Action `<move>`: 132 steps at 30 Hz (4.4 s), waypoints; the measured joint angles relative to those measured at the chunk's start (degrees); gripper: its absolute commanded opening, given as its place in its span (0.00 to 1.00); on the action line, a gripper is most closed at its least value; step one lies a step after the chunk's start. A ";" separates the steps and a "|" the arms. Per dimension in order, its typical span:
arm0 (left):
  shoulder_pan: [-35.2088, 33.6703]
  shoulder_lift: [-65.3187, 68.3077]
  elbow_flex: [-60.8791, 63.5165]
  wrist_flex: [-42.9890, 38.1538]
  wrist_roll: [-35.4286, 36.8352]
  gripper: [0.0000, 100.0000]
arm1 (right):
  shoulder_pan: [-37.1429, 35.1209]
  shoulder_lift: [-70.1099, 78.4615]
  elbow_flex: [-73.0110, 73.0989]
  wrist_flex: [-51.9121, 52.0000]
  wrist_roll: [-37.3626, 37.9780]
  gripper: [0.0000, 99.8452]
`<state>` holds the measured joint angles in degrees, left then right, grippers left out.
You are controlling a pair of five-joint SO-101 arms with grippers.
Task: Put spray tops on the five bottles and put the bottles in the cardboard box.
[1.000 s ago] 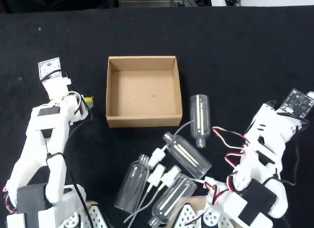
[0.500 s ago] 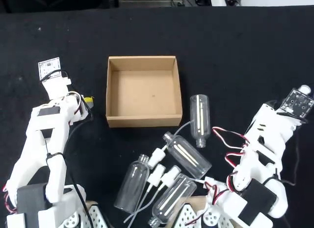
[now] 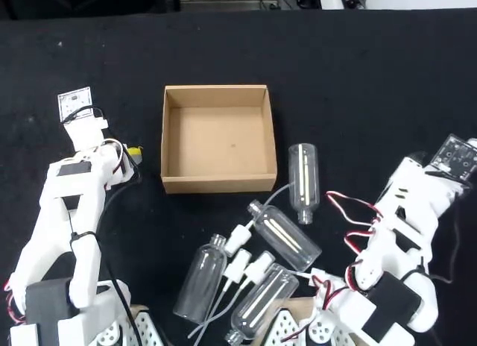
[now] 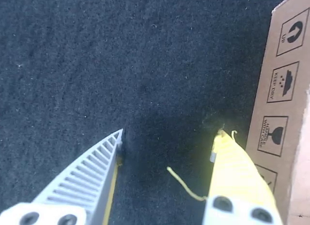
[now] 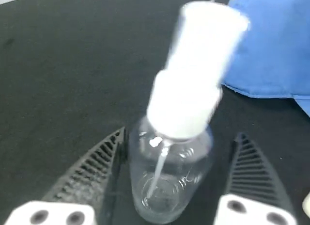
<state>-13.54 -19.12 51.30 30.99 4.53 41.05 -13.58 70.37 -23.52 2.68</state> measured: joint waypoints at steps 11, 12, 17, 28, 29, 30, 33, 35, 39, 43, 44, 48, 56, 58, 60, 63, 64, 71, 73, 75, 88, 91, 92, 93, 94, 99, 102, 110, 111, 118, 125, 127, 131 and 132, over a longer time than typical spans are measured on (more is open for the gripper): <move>0.00 0.00 0.00 0.00 0.00 0.27 | -0.09 0.00 -2.73 0.00 0.00 0.31; 0.00 0.00 0.00 0.00 0.00 0.27 | -0.09 0.00 -2.99 0.00 0.00 0.31; 0.00 0.00 0.00 0.00 0.00 0.27 | -0.09 0.00 -3.08 0.00 0.00 0.31; 0.00 0.00 0.00 0.00 0.00 0.27 | -0.09 0.00 -2.02 0.09 0.00 0.31; 0.00 0.00 0.00 0.00 0.00 0.27 | -0.09 0.00 -2.02 0.09 0.00 0.31; 0.00 0.00 0.00 0.00 0.00 0.27 | -0.09 0.00 -2.02 0.09 0.00 0.31; 0.00 0.00 0.00 0.00 0.00 0.27 | -0.09 0.00 -2.02 0.09 0.00 0.31; 0.00 0.00 0.00 0.00 0.00 0.27 | -0.09 0.00 -2.02 0.09 0.00 0.31; 0.00 0.00 0.00 0.00 0.00 0.27 | -0.09 0.97 -2.02 0.09 0.00 0.31; 0.00 0.00 0.00 0.00 0.00 0.27 | -0.09 4.66 -2.02 0.09 0.00 0.31; 0.00 0.00 0.00 0.00 0.00 0.27 | -0.09 5.01 -2.02 0.09 0.00 0.31; 0.00 0.00 0.00 0.00 0.00 0.27 | -0.09 5.27 -2.11 0.09 0.00 0.31; 0.00 0.00 0.00 0.00 0.00 0.27 | -0.09 4.84 -2.11 0.09 0.00 0.31; 0.00 0.00 0.00 0.00 0.00 0.27 | -0.09 4.84 -2.11 0.09 0.00 0.31; 0.00 0.00 0.00 0.00 0.00 0.27 | -0.09 4.84 -2.11 0.09 0.00 0.31; 0.00 0.00 0.00 0.00 0.00 0.27 | -0.09 4.84 -2.11 0.09 0.00 0.31; 0.00 0.00 0.00 0.00 0.00 0.27 | -0.09 4.84 -2.11 0.09 0.00 0.31; 0.00 0.00 0.00 0.00 0.00 0.27 | -0.09 3.60 -2.20 0.09 0.00 0.31; 0.00 0.00 0.00 0.00 0.00 0.27 | -0.09 3.25 -2.99 0.09 0.00 0.31; 0.00 0.00 0.00 0.00 0.00 0.27 | -0.09 3.25 -3.16 0.09 0.00 0.31; 0.00 0.00 0.00 0.00 0.00 0.27 | -0.09 3.25 -3.25 0.09 0.00 0.13; 0.00 0.00 0.00 0.00 0.00 0.27 | 0.00 3.25 -3.25 0.09 0.00 0.03; 0.00 0.00 0.00 0.00 0.00 0.27 | 0.26 3.25 -3.25 0.09 0.09 0.01; 0.00 0.00 0.00 0.00 0.00 0.27 | 0.70 3.25 -3.25 0.09 0.00 0.01; 0.00 0.00 0.00 0.00 0.00 0.27 | 1.32 3.25 -3.25 0.09 0.00 0.02; 0.00 0.00 0.00 0.00 0.00 0.27 | 1.93 3.25 -3.25 0.09 0.00 0.01; 0.00 0.00 0.00 0.00 0.00 0.27 | 1.93 2.90 -3.25 0.09 0.00 0.01; 0.00 0.00 0.00 0.00 0.00 0.27 | -1.58 -15.56 0.44 12.75 0.00 0.01; 0.00 0.00 0.00 0.00 0.00 0.27 | -3.34 -19.43 0.44 16.70 0.00 0.01; 0.00 0.00 0.00 0.00 0.00 0.27 | -24.97 -40.26 -0.79 33.32 0.00 0.01; 0.00 0.00 0.00 0.00 0.00 0.27 | -44.22 -38.33 -0.79 24.70 -2.81 0.01; 0.00 0.00 0.00 0.00 0.00 0.27 | -46.24 -34.11 -0.88 19.16 -5.36 0.01; 0.00 0.00 0.00 0.00 0.00 0.27 | -48.00 -21.89 -5.27 8.79 -7.30 0.01; 0.00 0.00 0.00 0.00 0.00 0.27 | -48.44 -18.37 -6.86 7.56 -7.47 0.01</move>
<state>-13.54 -19.12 51.30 30.99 4.53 -7.38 -31.96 63.52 -15.96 -4.79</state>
